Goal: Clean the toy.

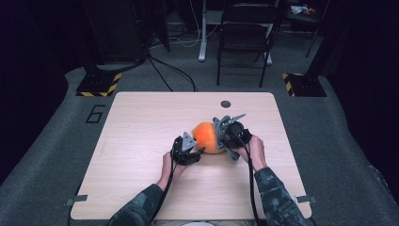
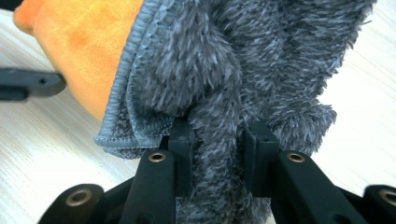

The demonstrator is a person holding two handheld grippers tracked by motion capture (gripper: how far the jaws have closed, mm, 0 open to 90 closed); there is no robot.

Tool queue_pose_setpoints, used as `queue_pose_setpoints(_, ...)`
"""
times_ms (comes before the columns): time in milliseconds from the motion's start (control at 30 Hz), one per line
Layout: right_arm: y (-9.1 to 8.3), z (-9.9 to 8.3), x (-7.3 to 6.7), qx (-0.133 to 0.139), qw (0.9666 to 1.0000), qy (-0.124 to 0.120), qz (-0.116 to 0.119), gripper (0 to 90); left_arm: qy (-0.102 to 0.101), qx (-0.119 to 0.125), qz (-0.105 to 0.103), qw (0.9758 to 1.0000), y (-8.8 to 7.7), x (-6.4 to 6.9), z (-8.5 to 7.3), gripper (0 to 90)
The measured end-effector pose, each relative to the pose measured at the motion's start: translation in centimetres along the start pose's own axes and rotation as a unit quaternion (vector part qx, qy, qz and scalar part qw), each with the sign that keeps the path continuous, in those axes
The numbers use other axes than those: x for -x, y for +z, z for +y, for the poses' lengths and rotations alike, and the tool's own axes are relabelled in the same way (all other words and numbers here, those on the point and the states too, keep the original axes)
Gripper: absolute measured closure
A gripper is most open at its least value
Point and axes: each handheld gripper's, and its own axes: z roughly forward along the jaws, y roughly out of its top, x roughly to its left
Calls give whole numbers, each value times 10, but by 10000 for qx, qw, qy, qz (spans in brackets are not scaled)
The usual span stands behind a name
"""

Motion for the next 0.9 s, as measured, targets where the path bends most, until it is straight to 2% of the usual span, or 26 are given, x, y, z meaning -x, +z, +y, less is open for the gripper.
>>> queue_pose_setpoints(33,1,0,0,95,10000,-20,-7,686,-27,5,1,10000,0,-1,-1,595)
queue_pose_setpoints(100,0,0,0,59,10000,-26,-17,686,-73,21,0,10000,0,-1,-1,687)
queue_pose_setpoints(233,-2,0,2,49,10000,-33,29,686,-63,19,-57,10000,-1,-1,0,774)
queue_pose_setpoints(333,-4,1,3,61,10000,13,22,686,-90,25,-84,9999,-3,-1,2,792)
queue_pose_setpoints(367,-8,2,4,87,10000,20,28,685,-176,68,-144,9997,-5,-1,4,794)
queue_pose_setpoints(467,-12,3,5,114,9999,25,36,685,-212,35,-219,9995,-9,-2,7,802)
queue_pose_setpoints(600,-22,5,5,189,9998,75,45,685,-350,162,-254,9989,-18,-1,14,803)
queue_pose_setpoints(633,-29,8,4,299,9995,73,121,685,-439,190,-335,9983,-22,1,18,803)
queue_pose_setpoints(667,-29,8,4,299,9995,73,121,685,-439,190,-335,9983,-22,1,18,803)
queue_pose_setpoints(733,-40,14,-6,572,9981,-12,222,685,-390,191,-395,9983,-22,7,19,801)
queue_pose_setpoints(767,-40,14,-6,572,9981,-12,222,685,-390,191,-395,9983,-22,7,19,801)
queue_pose_setpoints(800,-41,16,-16,676,9972,-108,288,685,-330,153,-427,9984,-21,10,19,801)
queue_pose_setpoints(833,-39,17,-21,668,9971,-143,348,685,-297,136,-419,9986,-21,11,19,799)
queue_pose_setpoints(867,-39,17,-21,668,9971,-143,348,685,-297,136,-419,9986,-21,11,19,798)
queue_pose_setpoints(900,-33,18,-29,665,9970,-331,219,685,-248,104,-378,9989,-19,12,18,797)
